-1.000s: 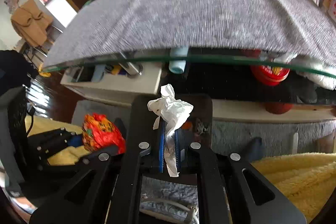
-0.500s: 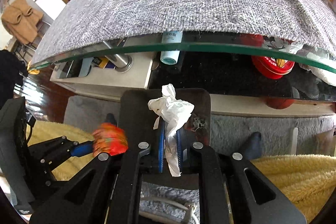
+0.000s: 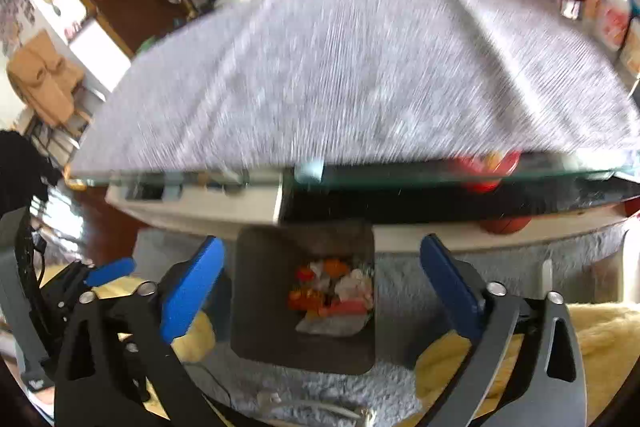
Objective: Collect trash
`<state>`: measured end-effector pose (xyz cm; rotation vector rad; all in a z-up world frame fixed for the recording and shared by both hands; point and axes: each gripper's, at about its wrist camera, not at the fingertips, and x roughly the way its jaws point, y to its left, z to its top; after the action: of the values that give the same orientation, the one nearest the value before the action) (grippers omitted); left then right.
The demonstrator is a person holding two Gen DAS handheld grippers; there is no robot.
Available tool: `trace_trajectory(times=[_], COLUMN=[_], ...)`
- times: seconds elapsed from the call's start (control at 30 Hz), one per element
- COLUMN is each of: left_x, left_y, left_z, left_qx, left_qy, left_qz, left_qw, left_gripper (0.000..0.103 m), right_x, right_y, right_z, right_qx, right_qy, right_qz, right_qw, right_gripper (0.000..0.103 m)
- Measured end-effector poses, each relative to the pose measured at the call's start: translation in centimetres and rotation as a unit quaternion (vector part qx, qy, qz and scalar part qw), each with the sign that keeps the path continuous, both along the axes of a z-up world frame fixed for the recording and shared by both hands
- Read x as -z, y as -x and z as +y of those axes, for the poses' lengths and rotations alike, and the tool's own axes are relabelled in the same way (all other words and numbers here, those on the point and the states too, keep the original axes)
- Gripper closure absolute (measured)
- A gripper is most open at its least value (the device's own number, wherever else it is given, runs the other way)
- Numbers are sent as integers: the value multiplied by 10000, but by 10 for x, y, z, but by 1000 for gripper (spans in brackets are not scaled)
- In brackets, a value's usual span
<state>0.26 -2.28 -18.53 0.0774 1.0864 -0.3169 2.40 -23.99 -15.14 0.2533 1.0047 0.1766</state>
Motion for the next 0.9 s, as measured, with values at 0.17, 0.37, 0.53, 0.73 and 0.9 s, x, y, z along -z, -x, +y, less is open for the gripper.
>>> trace_trajectory(times=[0.17, 0.37, 0.53, 0.73, 0.9], left_x=[-66, -139, -173, -202, -220], left_y=[2, 17, 22, 33, 46], left_z=[21, 37, 34, 24, 21], left_qx=[-373, -781, -845, -853, -945], left_qy=[57, 157, 41, 135, 199], left_qz=[-811, -1992, -2629, -3067, -3323], left_qw=[9960, 9767, 9611, 9479, 9382], left_gripper=[8, 8, 8, 8, 8], right_x=[-56, -115, -147, -170, -182], right_y=[17, 42, 57, 67, 79], right_z=[-15, -16, -12, -17, -18], right_qx=[341, 680, 618, 707, 875], right_qy=[320, 970, 1326, 1311, 1249], right_qz=[-879, -1987, -2562, -2910, -3134], right_qw=[9950, 9729, 9555, 9450, 9373], right_gripper=[3, 3, 3, 3, 3])
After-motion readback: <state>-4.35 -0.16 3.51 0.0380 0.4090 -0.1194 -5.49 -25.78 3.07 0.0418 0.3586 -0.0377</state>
